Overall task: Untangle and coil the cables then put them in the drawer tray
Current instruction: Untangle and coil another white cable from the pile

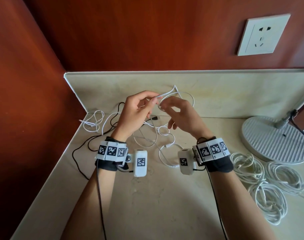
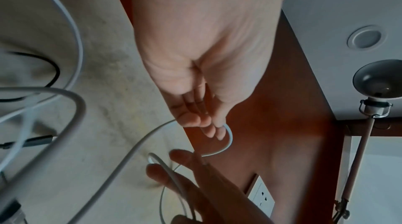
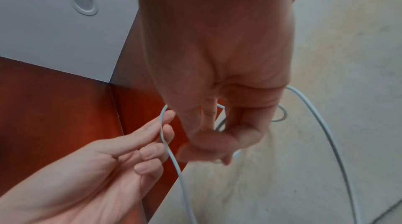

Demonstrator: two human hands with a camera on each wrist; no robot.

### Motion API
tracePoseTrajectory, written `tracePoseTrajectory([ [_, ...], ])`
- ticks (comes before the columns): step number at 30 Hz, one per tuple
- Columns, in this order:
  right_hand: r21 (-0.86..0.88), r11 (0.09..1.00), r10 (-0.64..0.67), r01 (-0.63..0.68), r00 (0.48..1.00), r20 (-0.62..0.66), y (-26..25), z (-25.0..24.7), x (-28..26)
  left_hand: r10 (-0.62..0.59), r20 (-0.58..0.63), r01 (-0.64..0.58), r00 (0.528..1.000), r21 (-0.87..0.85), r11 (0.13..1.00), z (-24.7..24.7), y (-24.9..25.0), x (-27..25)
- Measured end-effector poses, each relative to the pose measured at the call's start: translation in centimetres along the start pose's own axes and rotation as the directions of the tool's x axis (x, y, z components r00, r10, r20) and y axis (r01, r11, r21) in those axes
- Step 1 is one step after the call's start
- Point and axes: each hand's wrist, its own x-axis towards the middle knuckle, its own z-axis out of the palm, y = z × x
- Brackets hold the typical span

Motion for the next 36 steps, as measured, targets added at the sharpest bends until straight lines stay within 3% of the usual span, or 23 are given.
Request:
tracePoseTrajectory([
  [2, 0.004, 1.000, -0.026, 0.026, 0.999, -0.019, 0.0, -0.3, 0.1, -0.012, -0.021, 0.012, 1.000, -0.010, 1.000, -0.1, -0.2, 0.1],
  [7, 0.094, 0.989, 0.091, -0.112, 0.974, 0.207, -0.2, -0.4, -0.2, -0.004, 0.055, 0.004, 0.998, -0.014, 1.000, 0.1, -0.8, 0.3],
  [9, 0.092, 0.987, 0.110, -0.134, 0.968, 0.226, -0.3, -0.1, -0.2, 0.019, 0.109, -0.014, 0.994, -0.046, 0.999, 0.4, -0.8, 0.6],
  [14, 0.184, 0.978, 0.058, -0.093, 0.980, 0.188, 0.7, 0.4, 0.3, 0.080, 0.128, -0.070, 0.989, -0.083, 0.994, 0.7, -1.2, 1.6],
  [16, 0.247, 0.964, 0.056, -0.097, 0.984, 0.168, 1.1, 0.5, 0.5, 0.086, 0.076, -0.088, 0.993, 0.020, 0.996, 0.4, -1.7, 1.7],
  [18, 0.312, 0.947, 0.075, -0.081, 0.997, 0.032, 1.3, 0.4, 0.8, -0.002, 0.084, -0.018, 0.996, 0.233, 0.972, -0.3, -2.1, 1.5],
  [20, 0.321, 0.945, 0.120, -0.059, 0.977, -0.174, 1.8, 0.0, 1.4, -0.222, 0.186, 0.082, 0.957, 0.562, 0.823, -1.2, -2.5, 1.1],
  [22, 0.189, 0.981, 0.099, -0.045, 0.954, -0.285, 2.6, -0.6, 1.8, -0.463, 0.218, 0.102, 0.859, 0.813, 0.573, -1.9, -3.0, 0.4],
  [23, 0.073, 0.996, 0.067, -0.049, 0.960, -0.272, 2.7, -0.8, 1.7, -0.519, 0.197, 0.110, 0.832, 0.858, 0.502, -2.1, -3.5, 0.1],
  [25, -0.163, 0.983, 0.072, -0.083, 0.995, -0.069, 2.5, -1.1, 1.3, -0.515, 0.124, 0.158, 0.848, 0.868, 0.470, -2.5, -4.2, -0.3],
  [26, -0.252, 0.961, 0.138, -0.113, 0.987, 0.085, 2.1, -1.0, 0.9, -0.482, 0.080, 0.184, 0.872, 0.860, 0.476, -2.6, -4.5, -0.4],
  [28, -0.378, 0.914, 0.284, -0.148, 0.898, 0.336, 1.2, -0.2, 0.3, -0.415, 0.062, 0.186, 0.908, 0.826, 0.532, -2.5, -4.5, -0.4],
  [31, -0.472, 0.879, 0.340, -0.060, 0.772, 0.536, 0.0, 1.8, -0.6, -0.299, 0.176, 0.124, 0.938, 0.636, 0.762, -1.5, -3.0, -0.6],
  [33, -0.542, 0.840, 0.321, 0.019, 0.788, 0.526, 0.1, 3.1, -0.6, -0.237, 0.184, 0.134, 0.954, 0.447, 0.885, -0.8, -2.4, -0.9],
  [36, -0.607, 0.793, 0.272, 0.047, 0.865, 0.422, 0.9, 3.9, 0.0, -0.203, 0.138, 0.185, 0.970, 0.128, 0.974, -0.9, -2.4, -1.4],
])
